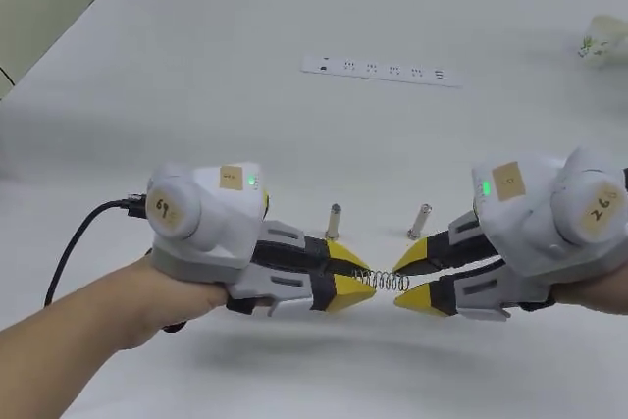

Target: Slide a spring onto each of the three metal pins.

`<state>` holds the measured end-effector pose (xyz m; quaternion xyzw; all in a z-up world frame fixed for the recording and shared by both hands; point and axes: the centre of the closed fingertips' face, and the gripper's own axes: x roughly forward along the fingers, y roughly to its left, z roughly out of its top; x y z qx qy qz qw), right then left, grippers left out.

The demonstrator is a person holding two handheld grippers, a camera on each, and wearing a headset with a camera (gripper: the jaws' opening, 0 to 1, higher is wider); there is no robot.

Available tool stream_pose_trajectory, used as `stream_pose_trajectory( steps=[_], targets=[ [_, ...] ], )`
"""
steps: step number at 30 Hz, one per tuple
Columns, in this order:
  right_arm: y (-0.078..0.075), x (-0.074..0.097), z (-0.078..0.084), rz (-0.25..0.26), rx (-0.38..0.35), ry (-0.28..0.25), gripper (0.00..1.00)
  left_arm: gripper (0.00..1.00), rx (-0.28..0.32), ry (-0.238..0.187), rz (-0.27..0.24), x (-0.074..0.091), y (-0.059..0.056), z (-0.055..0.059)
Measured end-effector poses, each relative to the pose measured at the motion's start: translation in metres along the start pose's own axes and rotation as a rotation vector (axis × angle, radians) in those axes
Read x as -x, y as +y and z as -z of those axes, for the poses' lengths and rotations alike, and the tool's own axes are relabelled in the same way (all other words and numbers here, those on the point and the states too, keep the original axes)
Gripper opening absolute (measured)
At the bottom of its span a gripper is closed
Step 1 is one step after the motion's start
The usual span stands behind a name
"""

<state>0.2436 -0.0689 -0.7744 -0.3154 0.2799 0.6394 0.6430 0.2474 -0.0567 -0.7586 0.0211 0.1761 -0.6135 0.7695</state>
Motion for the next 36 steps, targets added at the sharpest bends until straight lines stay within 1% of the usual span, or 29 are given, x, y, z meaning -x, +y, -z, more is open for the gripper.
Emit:
stream_pose_trajectory(
  steps=[3,5,8,12,13,14,16,21,29,36],
  targets=[
    [0.0,0.0,0.0,0.004,-0.008,-0.006,0.13,0.02,-0.001,0.001,0.003,-0.001,0.0,-0.001],
    [0.0,0.0,0.001,0.007,-0.001,-0.007,0.12,0.02,-0.003,0.004,0.005,-0.001,-0.001,-0.001],
    [0.001,0.0,0.0,0.002,0.0,-0.014,0.08,0.02,-0.007,0.01,0.01,-0.002,-0.002,-0.001],
    [0.002,0.001,-0.001,-0.004,-0.003,-0.02,0.08,0.02,-0.011,0.014,0.011,-0.001,-0.002,-0.001],
    [0.002,0.002,-0.003,0.002,0.004,-0.025,0.08,0.02,-0.012,0.015,0.009,-0.001,-0.002,0.0],
    [0.002,0.005,-0.005,0.001,0.033,-0.029,0.07,0.02,-0.008,0.011,0.007,0.0,-0.002,-0.001],
    [0.001,0.008,-0.009,0.007,0.04,-0.038,0.07,0.02,-0.009,0.009,0.006,0.0,-0.001,-0.001],
    [-0.001,0.015,-0.02,-0.007,0.053,-0.064,0.07,0.02,-0.011,0.018,0.007,0.0,-0.001,0.001],
    [0.003,0.017,-0.034,-0.01,0.103,-0.09,0.07,0.02,-0.014,0.021,0.007,0.001,0.0,0.003],
    [0.004,0.018,-0.042,-0.019,0.109,-0.109,0.07,0.02,-0.012,0.024,0.006,0.0,0.0,0.003]
  ],
)
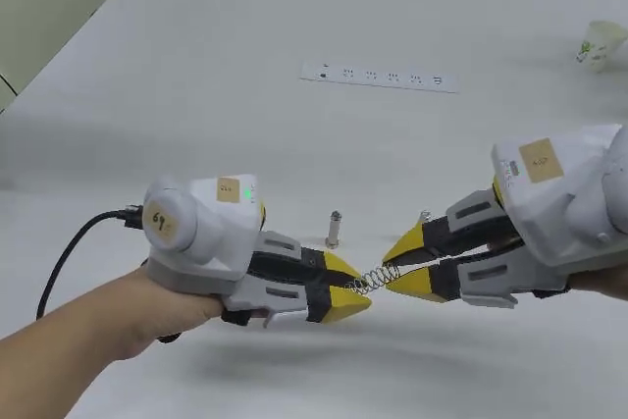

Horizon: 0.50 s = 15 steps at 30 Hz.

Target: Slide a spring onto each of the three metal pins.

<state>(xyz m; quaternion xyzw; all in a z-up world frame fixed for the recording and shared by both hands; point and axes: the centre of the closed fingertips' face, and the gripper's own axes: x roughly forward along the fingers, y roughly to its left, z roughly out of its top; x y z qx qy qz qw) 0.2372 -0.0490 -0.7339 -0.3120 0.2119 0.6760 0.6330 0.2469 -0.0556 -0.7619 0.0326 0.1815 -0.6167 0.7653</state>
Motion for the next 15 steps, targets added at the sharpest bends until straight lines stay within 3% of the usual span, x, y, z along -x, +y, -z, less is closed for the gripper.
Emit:
stream_pose_trajectory(
  steps=[5,15],
  targets=[
    [-0.001,0.001,-0.009,0.0,-0.01,-0.031,0.07,0.02,0.001,-0.001,0.002,-0.001,0.001,-0.001],
    [-0.001,-0.007,-0.016,-0.005,0.006,-0.039,0.07,0.02,-0.006,0.012,-0.007,-0.002,0.002,0.004]
  ],
)
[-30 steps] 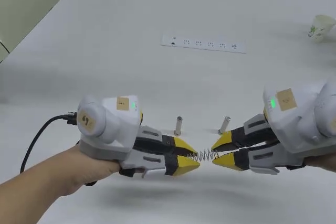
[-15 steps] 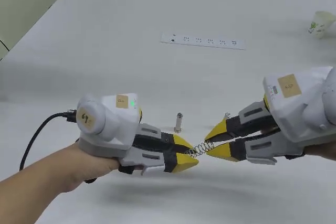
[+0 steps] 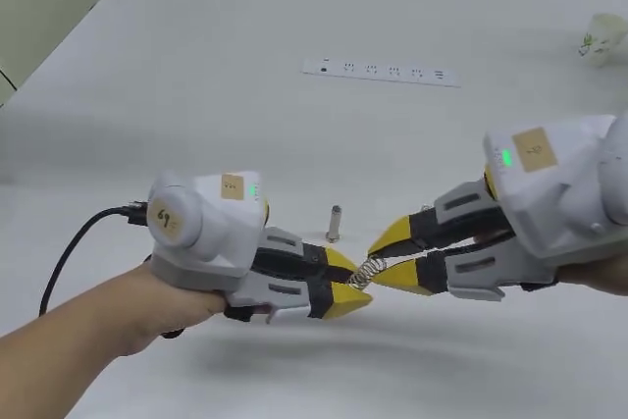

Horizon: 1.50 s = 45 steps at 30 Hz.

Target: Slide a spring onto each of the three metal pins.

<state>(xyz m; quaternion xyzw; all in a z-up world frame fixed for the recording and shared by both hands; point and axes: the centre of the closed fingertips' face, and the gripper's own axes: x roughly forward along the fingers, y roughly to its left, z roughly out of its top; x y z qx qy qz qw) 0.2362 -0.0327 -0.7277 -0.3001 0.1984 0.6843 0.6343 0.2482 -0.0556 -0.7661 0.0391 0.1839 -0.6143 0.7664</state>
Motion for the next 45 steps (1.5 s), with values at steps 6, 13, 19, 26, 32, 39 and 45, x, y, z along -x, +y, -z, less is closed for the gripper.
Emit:
stream_pose_trajectory(
  steps=[6,13,19,26,32,39,45],
  targets=[
    [-0.0022,-0.0007,-0.0023,-0.005,-0.008,-0.011,0.07,0.02,0.001,-0.005,0.001,0.0011,-0.0006,-0.0015],
    [-0.0014,-0.0032,-0.0029,-0.01,-0.013,-0.009,0.07,0.02,-0.002,-0.002,0.003,0.0007,-0.002,-0.0001],
    [0.0006,-0.0046,-0.0029,-0.014,0.004,0.008,0.07,0.02,-0.006,0.002,0.004,0.0008,-0.0037,0.0016],
    [0.0011,-0.0038,-0.0023,-0.014,0.004,0.014,0.07,0.02,-0.008,-0.001,0.001,0.0015,-0.0038,0.0005],
    [0.0023,-0.0037,-0.0015,-0.014,-0.002,0.015,0.08,0.02,-0.008,0.0,0.0,0.0024,-0.0042,0.0007],
    [0.0033,-0.0017,-0.0072,-0.03,-0.029,-0.009,0.08,0.02,-0.006,-0.009,0.006,0.0011,-0.0066,-0.0011],
    [0.0031,-0.0026,-0.0078,-0.026,0.005,0.001,0.08,0.02,-0.005,-0.013,0.002,0.0003,-0.0051,-0.0018]
  ],
)
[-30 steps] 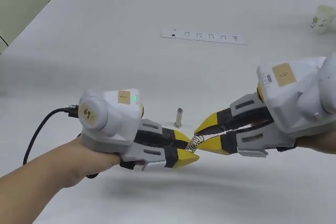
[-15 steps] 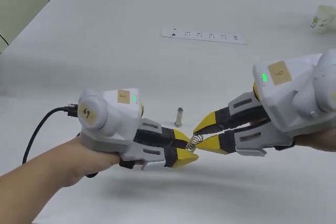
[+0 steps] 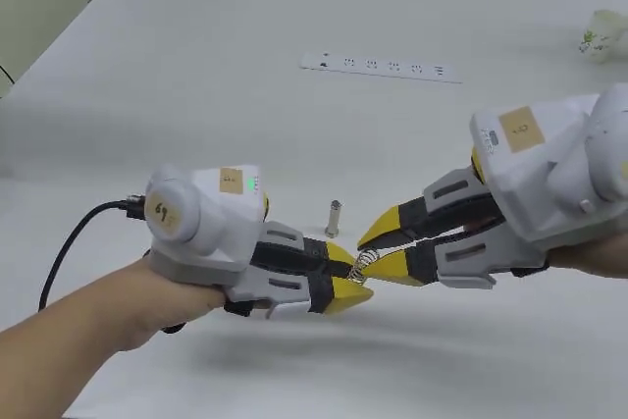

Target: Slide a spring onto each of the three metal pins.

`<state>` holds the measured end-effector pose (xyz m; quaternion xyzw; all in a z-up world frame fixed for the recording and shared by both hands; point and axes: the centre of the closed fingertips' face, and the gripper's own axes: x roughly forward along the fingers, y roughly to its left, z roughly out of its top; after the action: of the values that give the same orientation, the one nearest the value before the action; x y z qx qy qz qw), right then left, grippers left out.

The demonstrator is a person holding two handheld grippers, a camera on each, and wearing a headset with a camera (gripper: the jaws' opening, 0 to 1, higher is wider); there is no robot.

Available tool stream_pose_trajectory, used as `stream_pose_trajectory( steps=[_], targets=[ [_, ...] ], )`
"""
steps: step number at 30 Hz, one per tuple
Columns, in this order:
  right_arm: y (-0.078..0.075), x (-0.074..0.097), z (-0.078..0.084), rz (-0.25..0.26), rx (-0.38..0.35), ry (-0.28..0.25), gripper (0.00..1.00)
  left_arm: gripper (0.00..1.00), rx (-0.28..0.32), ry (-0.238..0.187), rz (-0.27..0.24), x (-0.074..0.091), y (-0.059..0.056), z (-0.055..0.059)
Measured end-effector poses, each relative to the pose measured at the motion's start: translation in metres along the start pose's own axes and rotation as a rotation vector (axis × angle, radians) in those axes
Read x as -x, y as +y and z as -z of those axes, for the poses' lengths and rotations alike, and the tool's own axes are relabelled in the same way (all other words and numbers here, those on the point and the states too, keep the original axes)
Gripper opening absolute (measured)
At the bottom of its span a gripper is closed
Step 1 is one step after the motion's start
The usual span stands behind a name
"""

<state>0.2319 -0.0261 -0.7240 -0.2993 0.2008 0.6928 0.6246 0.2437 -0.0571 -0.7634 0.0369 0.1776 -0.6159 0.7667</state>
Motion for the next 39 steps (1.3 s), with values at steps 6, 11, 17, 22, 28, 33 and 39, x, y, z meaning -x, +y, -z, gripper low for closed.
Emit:
stream_pose_trajectory(
  steps=[6,11,17,22,28,33,39],
  targets=[
    [-0.0003,-0.0008,-0.0029,0.003,-0.011,-0.018,0.08,0.02,0.003,-0.003,0.001,-0.0003,-0.0005,-0.0013],
    [-0.0012,-0.0028,-0.0048,0.018,-0.034,-0.05,0.07,0.02,0.005,-0.002,-0.005,-0.0013,-0.0001,-0.0018],
    [0.0013,-0.0037,-0.005,0.038,-0.008,-0.06,0.07,0.02,0.006,0.004,-0.004,-0.0005,-0.0016,-0.0002],
    [-0.0021,-0.0016,-0.0065,0.055,-0.008,-0.077,0.07,0.02,0.018,-0.005,-0.015,0.003,0.0014,-0.002],
    [-0.0031,0.0002,-0.0083,0.058,0.002,-0.069,0.07,0.03,0.03,-0.016,-0.02,0.0036,0.002,-0.0049],
    [-0.004,0.0016,-0.0085,0.059,0.004,-0.065,0.07,0.03,0.037,-0.025,-0.028,0.0036,0.0031,-0.0067],
    [-0.004,0.0018,-0.0103,0.06,0.014,-0.061,0.07,0.04,0.045,-0.026,-0.03,0.0048,0.0036,-0.0076]
  ],
)
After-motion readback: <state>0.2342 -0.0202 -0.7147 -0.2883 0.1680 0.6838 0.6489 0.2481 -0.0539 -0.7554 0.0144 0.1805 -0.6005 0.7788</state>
